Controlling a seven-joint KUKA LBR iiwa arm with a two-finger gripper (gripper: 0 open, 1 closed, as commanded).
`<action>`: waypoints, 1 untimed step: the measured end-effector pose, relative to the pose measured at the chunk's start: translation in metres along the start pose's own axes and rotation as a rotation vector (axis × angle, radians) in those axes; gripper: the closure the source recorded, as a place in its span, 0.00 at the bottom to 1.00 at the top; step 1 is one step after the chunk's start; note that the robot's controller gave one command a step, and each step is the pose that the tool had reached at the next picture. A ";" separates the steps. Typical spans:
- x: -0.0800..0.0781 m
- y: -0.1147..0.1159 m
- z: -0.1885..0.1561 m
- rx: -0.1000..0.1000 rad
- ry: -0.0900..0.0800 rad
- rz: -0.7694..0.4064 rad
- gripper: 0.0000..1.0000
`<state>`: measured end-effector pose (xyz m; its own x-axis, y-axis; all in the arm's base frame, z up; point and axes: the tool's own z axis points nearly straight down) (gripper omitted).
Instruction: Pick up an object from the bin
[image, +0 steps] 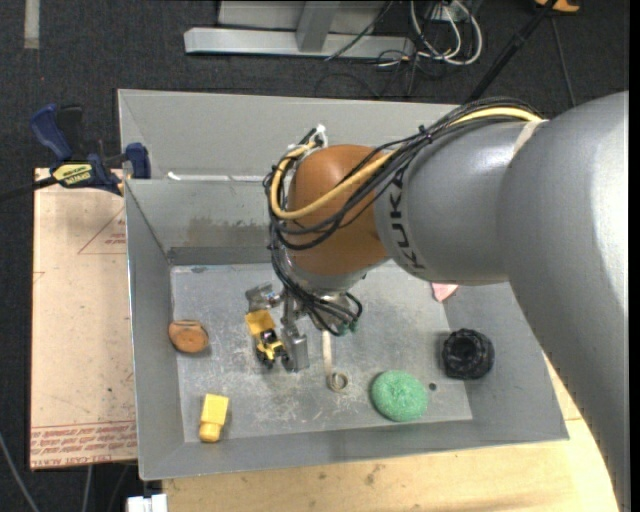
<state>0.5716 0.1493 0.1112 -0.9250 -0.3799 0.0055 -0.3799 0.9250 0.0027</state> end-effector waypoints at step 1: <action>0.061 -0.034 -0.157 0.003 -0.009 -0.027 1.00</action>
Offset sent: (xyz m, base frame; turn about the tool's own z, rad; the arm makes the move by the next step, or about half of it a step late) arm 0.0000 0.0000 0.0000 0.0000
